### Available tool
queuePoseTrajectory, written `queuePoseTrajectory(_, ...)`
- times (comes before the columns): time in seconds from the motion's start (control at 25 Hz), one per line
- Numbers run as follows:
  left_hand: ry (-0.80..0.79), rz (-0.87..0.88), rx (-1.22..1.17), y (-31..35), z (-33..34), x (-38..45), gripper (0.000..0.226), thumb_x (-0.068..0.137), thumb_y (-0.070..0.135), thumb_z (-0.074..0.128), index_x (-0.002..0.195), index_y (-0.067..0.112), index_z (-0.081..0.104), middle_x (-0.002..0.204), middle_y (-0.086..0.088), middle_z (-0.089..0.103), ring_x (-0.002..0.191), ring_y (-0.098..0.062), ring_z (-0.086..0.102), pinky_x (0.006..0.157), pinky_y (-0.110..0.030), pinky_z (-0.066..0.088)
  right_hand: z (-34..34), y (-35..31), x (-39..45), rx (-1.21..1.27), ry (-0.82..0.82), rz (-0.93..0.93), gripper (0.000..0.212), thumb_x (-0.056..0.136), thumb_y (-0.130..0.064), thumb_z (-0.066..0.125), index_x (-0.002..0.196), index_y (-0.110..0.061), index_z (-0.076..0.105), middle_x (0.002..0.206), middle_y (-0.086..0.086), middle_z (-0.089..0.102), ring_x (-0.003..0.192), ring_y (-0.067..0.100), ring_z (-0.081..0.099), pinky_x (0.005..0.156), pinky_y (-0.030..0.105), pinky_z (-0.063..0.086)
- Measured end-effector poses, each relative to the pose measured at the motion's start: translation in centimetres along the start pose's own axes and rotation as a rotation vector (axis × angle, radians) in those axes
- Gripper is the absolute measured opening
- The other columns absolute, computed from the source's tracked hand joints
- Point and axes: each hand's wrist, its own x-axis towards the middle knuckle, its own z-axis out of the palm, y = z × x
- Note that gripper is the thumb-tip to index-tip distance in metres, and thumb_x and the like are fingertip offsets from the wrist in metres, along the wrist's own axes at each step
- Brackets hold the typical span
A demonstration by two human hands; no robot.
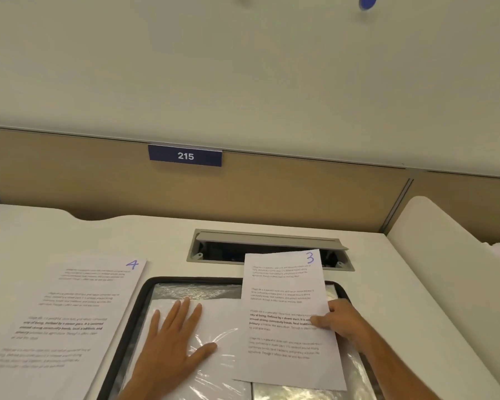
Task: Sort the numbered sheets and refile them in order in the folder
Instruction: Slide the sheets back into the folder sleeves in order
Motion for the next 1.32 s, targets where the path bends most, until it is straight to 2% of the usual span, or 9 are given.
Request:
queuePoseTrajectory(0.16, 0.05, -0.027, -0.054, 0.1, 0.2, 0.1, 0.082, 0.088, 0.084, 0.03, 0.156, 0.038, 0.027, 0.165, 0.01, 0.013, 0.153, -0.01, 0.003, 0.121, -0.041, -0.005, -2.5, 0.8, 1.3, -0.009, 0.02, -0.077, 0.02, 0.081, -0.013, 0.082, 0.1, -0.011, 0.077, 0.096, 0.002, 0.079, 0.083, 0.02, 0.076, 0.082, 0.044, 0.062)
queuePoseTrajectory(0.24, 0.083, -0.099, -0.071, 0.8, -0.6, 0.9, 0.068, 0.088, 0.076, 0.033, 0.145, 0.04, 0.046, 0.159, 0.011, 0.032, 0.148, -0.015, 0.027, 0.121, -0.049, 0.011, -3.7, 1.1, 1.5, 0.011, 0.034, -0.122, 0.021, 0.082, -0.013, 0.081, 0.102, -0.012, 0.076, 0.098, 0.002, 0.078, 0.083, 0.02, 0.076, 0.082, 0.044, 0.062)
queuePoseTrajectory(0.36, 0.158, -0.155, -0.112, 3.3, -1.5, 4.0, 0.053, 0.084, 0.062, 0.039, 0.116, 0.03, 0.067, 0.126, 0.007, 0.062, 0.119, -0.022, 0.059, 0.102, -0.049, 0.042, -5.3, 0.8, 2.1, 0.132, 0.052, -0.172, 0.022, 0.083, -0.009, 0.08, 0.104, -0.009, 0.075, 0.102, 0.006, 0.078, 0.087, 0.023, 0.076, 0.08, 0.043, 0.062)
queuePoseTrajectory(0.48, 0.134, -0.109, -0.226, 7.6, -1.6, 7.7, 0.043, 0.091, 0.052, 0.048, 0.124, 0.031, 0.063, 0.127, 0.012, 0.057, 0.122, -0.015, 0.051, 0.106, -0.039, 0.036, -6.8, -0.4, 2.9, 0.297, 0.083, -0.209, 0.024, 0.084, -0.004, 0.077, 0.108, -0.005, 0.074, 0.105, 0.01, 0.077, 0.088, 0.024, 0.076, 0.071, 0.034, 0.062)
queuePoseTrajectory(0.68, 0.068, -0.037, -0.16, 12.8, -0.3, 12.1, 0.043, 0.1, 0.048, 0.044, 0.142, 0.037, 0.046, 0.142, 0.012, 0.043, 0.131, -0.016, 0.036, 0.111, -0.04, 0.027, -8.2, -3.1, 5.2, 0.482, 0.193, -0.229, 0.025, 0.087, -0.007, 0.074, 0.112, -0.005, 0.071, 0.109, 0.008, 0.075, 0.097, 0.029, 0.073, 0.078, 0.042, 0.061)
queuePoseTrajectory(0.88, 0.218, -0.03, -0.154, 13.1, 2.0, 12.9, 0.021, 0.086, 0.037, 0.074, 0.107, 0.041, 0.073, 0.119, 0.009, 0.068, 0.108, -0.022, 0.06, 0.089, -0.048, 0.047, -8.3, -4.7, 6.8, 0.611, 0.27, -0.249, 0.023, 0.088, -0.006, 0.072, 0.111, -0.008, 0.07, 0.112, 0.006, 0.074, 0.102, 0.027, 0.071, 0.087, 0.045, 0.059)
queuePoseTrajectory(1.04, 0.288, -0.044, -0.248, 13.7, 1.3, 12.9, 0.019, 0.068, 0.026, 0.091, 0.077, 0.037, 0.078, 0.107, 0.011, 0.073, 0.101, -0.023, 0.065, 0.081, -0.046, 0.049, -7.5, -4.7, 7.4, 0.691, 0.313, -0.259, 0.027, 0.089, -0.006, 0.072, 0.115, -0.009, 0.07, 0.114, 0.005, 0.074, 0.104, 0.025, 0.071, 0.084, 0.041, 0.061)
queuePoseTrajectory(1.2, 0.431, 0.041, -0.234, 13.9, 1.3, 13.1, 0.021, 0.067, 0.014, 0.09, 0.067, 0.025, 0.072, 0.08, 0.014, 0.066, 0.08, -0.016, 0.057, 0.07, -0.034, 0.043, -6.4, -5.0, 7.2, 0.757, 0.326, -0.292, 0.031, 0.089, -0.004, 0.071, 0.12, -0.006, 0.068, 0.117, 0.007, 0.073, 0.107, 0.026, 0.07, 0.091, 0.045, 0.058)
queuePoseTrajectory(1.32, 0.48, 0.127, -0.235, 13.3, 2.5, 12.8, 0.023, 0.074, 0.01, 0.084, 0.072, 0.023, 0.066, 0.076, 0.012, 0.063, 0.075, -0.015, 0.052, 0.067, -0.033, 0.042, -5.3, -6.0, 6.7, 0.811, 0.35, -0.353, 0.031, 0.09, -0.005, 0.07, 0.121, -0.006, 0.068, 0.112, 0.002, 0.075, 0.108, 0.024, 0.07, 0.088, 0.042, 0.06)
